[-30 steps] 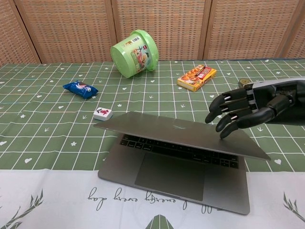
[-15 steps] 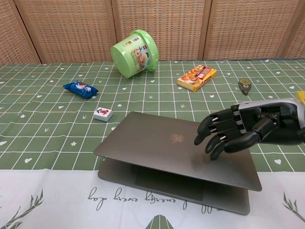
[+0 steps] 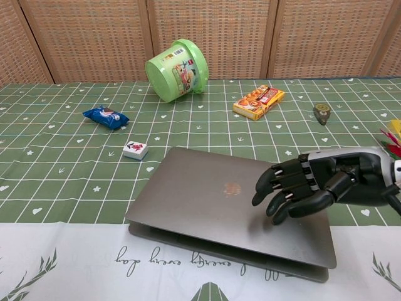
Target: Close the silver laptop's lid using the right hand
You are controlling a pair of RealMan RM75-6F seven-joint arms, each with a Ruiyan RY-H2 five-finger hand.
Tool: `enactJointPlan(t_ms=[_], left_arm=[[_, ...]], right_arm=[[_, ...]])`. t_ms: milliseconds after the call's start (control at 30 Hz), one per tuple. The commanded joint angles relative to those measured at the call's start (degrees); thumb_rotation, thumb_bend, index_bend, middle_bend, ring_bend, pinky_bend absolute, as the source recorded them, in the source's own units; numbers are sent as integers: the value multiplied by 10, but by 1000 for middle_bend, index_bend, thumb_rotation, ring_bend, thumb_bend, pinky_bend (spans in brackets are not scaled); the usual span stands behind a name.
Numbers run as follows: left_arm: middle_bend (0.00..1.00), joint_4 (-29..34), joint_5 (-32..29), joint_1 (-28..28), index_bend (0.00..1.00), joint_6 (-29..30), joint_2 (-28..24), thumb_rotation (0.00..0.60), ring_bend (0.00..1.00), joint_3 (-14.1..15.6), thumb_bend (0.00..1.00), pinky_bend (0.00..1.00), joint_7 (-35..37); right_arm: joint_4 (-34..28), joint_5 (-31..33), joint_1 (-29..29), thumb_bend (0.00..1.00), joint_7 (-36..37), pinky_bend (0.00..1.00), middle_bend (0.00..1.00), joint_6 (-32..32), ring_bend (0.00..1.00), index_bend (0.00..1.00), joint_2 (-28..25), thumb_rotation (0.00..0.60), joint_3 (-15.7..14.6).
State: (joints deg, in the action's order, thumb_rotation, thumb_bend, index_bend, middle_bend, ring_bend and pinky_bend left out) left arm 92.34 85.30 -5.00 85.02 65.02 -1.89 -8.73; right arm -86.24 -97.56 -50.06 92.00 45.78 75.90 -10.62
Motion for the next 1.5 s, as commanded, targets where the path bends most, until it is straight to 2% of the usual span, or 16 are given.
enactJointPlan(t_ms=[33,567,667,767,900,967,1000,1100,1200,1400,1500], left_arm=[[0,0,0,0,0,0,0,600,0,0,0,0,0],[0,-1,2,0,0,-1,1,600,0,1,0,0,-3],[0,-1,2,0,0,0,1,600,0,1,0,0,-3],[0,-1,3,0,0,2,1,600,0,0,0,0,-2],[0,-1,3,1,0,5,2,600,0,0,0,0,-1],[0,-2,3,2,0,6,2,600,0,-1,0,0,0],[0,-3,3,2,0,6,3,600,0,0,0,0,-1],[0,-3,5,2,0,7,4,600,0,0,0,0,-3],[0,-2,8,3,0,10,4,600,0,1,0,0,-4],[0,-2,10,6,0,15,4,600,0,2,0,0,-6],[0,-3,10,7,0,17,4,600,0,2,0,0,-6]], right_arm=[[5,3,1,295,-3,343,410,-1,381,417,5,599,-3],[20,3,5,295,0,323,392,14,381,417,24,600,-17],[15,3,10,295,-5,288,358,31,361,402,20,599,-16],[6,-2,23,294,-22,216,274,67,287,362,13,598,-11],[-3,11,50,295,-94,26,106,115,99,266,2,599,4],[2,30,78,296,-172,0,38,157,28,213,-5,600,21],[13,45,107,296,-251,0,13,197,6,175,-5,600,31],[12,64,138,284,-342,0,0,227,0,69,-2,600,40],[17,81,162,249,-418,0,0,244,0,8,-10,598,45],[33,106,207,223,-577,0,0,288,0,0,-10,598,56],[49,117,249,220,-707,0,0,344,0,0,-5,600,62]])
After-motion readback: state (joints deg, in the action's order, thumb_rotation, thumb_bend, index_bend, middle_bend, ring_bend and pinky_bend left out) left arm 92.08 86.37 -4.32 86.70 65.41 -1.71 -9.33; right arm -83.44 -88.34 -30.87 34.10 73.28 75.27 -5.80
